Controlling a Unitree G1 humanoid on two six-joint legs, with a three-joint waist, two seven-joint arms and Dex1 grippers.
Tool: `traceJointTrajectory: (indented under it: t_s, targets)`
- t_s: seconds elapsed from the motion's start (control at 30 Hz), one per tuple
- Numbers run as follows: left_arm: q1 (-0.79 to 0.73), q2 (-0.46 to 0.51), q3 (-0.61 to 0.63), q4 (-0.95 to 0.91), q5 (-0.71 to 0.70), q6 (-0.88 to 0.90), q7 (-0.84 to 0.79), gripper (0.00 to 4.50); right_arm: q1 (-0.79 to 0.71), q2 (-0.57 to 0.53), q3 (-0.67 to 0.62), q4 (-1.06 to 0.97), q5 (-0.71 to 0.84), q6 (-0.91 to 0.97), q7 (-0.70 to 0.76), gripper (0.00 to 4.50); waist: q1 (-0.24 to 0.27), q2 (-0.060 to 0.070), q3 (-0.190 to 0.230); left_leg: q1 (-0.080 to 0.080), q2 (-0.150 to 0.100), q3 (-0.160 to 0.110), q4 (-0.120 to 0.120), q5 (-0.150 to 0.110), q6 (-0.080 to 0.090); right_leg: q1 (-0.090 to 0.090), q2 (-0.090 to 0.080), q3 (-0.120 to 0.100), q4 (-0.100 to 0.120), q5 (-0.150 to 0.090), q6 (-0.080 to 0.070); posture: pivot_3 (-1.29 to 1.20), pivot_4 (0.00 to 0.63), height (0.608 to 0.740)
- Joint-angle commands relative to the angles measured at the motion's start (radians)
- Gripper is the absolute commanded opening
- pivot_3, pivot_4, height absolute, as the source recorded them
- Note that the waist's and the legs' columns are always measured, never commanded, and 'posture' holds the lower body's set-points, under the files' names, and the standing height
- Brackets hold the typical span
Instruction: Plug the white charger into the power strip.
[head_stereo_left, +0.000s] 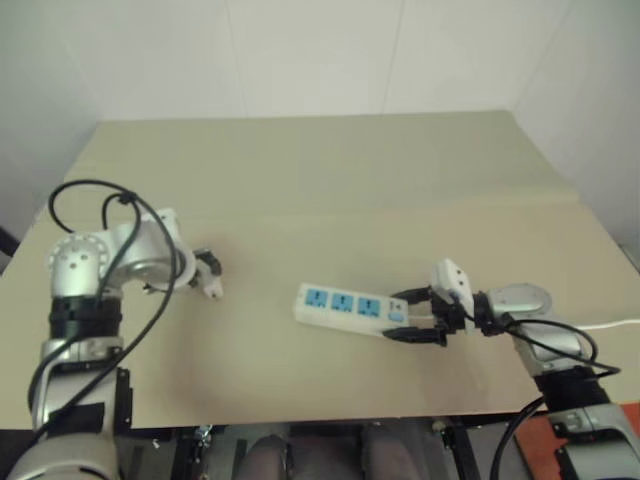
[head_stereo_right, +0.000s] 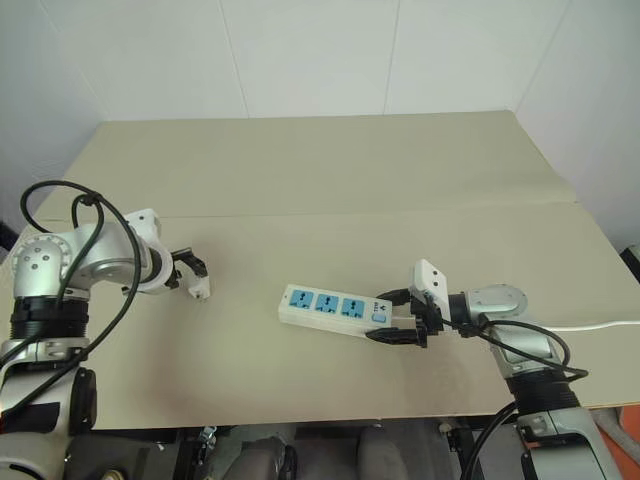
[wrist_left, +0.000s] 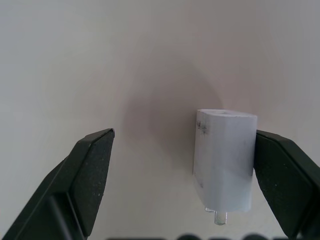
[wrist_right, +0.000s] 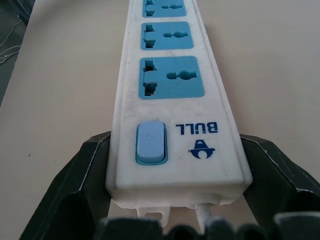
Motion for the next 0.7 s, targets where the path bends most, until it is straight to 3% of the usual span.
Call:
traceJointTrajectory:
  t_s: [0.03,0.13,0.4,0.7]
  targets:
    - [-0.030,0.032,-0.037,0.014,0.008,-0.006,-0.047,4.32,0.009,-0.005,-0.028,-0.024,0.020,0.016,-0.022,3.43,0.000,0.000,0.000,0.000,0.000,0.000,0.000,0.000,0.000,0.000,0.000,0.000,0.000,0.000,0.000,0.00,0.150,0.740]
    - [-0.056,0.044,-0.073,0.017,0.058,0.001,-0.092,3.66,0.011,-0.012,-0.026,-0.027,0.019,0.017,-0.025,3.43,0.000,0.000,0.000,0.000,0.000,0.000,0.000,0.000,0.000,0.000,0.000,0.000,0.000,0.000,0.000,0.00,0.150,0.740]
    - [-0.100,0.032,-0.106,0.044,0.109,0.016,-0.182,1.14,0.028,-0.023,-0.026,-0.037,0.019,0.017,-0.037,3.43,0.000,0.000,0.000,0.000,-0.001,0.000,0.000,0.000,0.000,0.000,0.000,0.000,0.000,0.000,0.000,0.00,0.150,0.740]
    - [-0.096,0.034,-0.102,0.065,0.094,0.038,-0.252,0.99,0.030,-0.035,-0.025,-0.034,0.024,0.012,-0.051,3.43,0.003,0.000,0.000,0.000,-0.001,0.000,0.000,0.000,0.000,0.001,-0.001,0.000,0.000,0.000,0.000,0.00,0.150,0.740]
